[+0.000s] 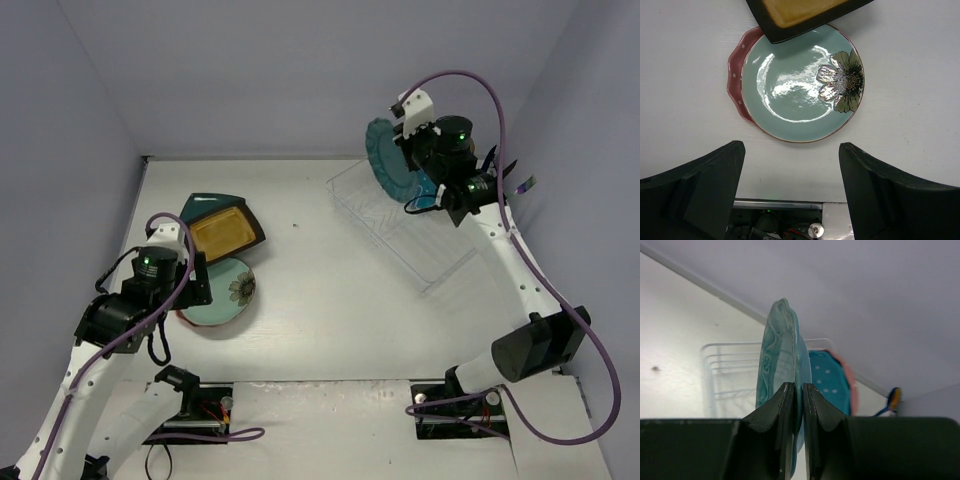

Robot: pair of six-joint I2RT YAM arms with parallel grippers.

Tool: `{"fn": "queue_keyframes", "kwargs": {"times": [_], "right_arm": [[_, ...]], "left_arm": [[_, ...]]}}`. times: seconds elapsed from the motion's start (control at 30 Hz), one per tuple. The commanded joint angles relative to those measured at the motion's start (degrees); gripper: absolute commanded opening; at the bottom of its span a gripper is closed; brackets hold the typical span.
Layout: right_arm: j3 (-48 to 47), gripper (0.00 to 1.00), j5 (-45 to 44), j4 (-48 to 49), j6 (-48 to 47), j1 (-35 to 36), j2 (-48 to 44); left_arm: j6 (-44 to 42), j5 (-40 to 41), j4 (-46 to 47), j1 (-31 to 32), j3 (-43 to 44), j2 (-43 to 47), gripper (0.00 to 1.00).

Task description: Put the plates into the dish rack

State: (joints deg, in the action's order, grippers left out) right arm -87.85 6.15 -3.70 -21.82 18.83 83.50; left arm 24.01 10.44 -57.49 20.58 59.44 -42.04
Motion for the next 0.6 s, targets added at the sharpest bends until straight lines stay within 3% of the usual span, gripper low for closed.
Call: {"fn": "queue_keyframes", "kwargs": {"times": [0.0,0.33,0.57], "right_arm": [[-6.3,0.00,4.7,12.3,-8.6,-2.8,1.0],[-5.0,0.00,6.0,14.2,-24.4,-8.5,7.8],[-4.7,0.00,7.7,16.7,-27.8,-9.6,9.7]], "left_arm": [[-1.4,1.5,2.7,0.2,2.1,-0.8,0.76],[-2.1,1.9,5.5,0.3,1.2,-2.9,0.76],[-1.8,1.4,7.7,0.2,0.8,-5.4,0.76]]}}
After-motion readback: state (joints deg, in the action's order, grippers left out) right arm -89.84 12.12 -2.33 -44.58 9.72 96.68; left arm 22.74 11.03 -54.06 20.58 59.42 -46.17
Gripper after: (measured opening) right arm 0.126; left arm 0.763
